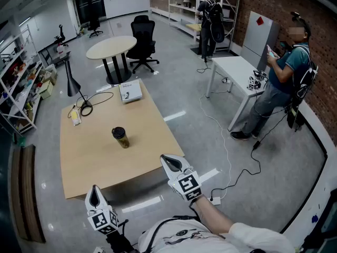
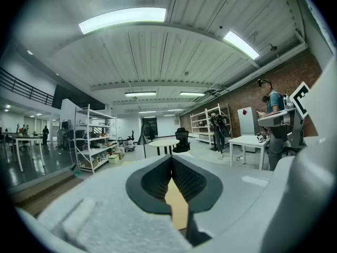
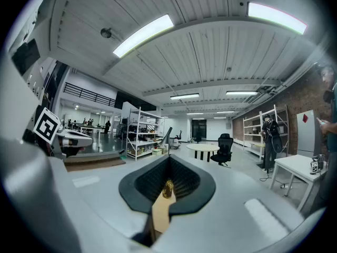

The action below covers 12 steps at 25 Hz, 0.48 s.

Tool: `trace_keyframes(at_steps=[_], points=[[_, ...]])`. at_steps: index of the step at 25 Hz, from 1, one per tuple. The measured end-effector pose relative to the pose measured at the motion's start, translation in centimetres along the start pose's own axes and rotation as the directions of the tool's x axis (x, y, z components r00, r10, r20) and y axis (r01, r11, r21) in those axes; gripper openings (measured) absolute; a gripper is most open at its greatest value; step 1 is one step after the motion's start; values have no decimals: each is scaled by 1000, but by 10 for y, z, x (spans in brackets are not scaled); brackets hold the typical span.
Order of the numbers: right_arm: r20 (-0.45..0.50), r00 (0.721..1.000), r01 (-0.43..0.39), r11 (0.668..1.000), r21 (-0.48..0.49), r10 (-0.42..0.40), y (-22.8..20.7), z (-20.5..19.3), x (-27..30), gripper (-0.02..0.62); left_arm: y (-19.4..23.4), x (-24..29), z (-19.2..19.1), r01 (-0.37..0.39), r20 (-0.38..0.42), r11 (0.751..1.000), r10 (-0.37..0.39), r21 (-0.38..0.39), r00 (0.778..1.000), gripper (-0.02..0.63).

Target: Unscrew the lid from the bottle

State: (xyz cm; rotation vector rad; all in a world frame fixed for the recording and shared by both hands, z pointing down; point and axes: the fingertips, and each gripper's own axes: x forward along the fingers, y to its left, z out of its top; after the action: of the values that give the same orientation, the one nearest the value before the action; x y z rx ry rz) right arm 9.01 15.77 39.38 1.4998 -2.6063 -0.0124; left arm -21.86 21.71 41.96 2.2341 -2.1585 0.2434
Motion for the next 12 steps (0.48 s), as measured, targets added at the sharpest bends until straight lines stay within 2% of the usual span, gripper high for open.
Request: trace_keyframes(at_steps=[4, 12], points=[[-16, 1000, -11, 1000, 10, 11, -5, -16, -8, 3, -14, 3, -2, 21, -12, 1000, -21, 6, 1000, 3], [-9, 1000, -24, 1000, -2, 24, -14, -8, -13, 3, -38, 0, -7, 27, -33, 1000, -27, 8, 999, 3]])
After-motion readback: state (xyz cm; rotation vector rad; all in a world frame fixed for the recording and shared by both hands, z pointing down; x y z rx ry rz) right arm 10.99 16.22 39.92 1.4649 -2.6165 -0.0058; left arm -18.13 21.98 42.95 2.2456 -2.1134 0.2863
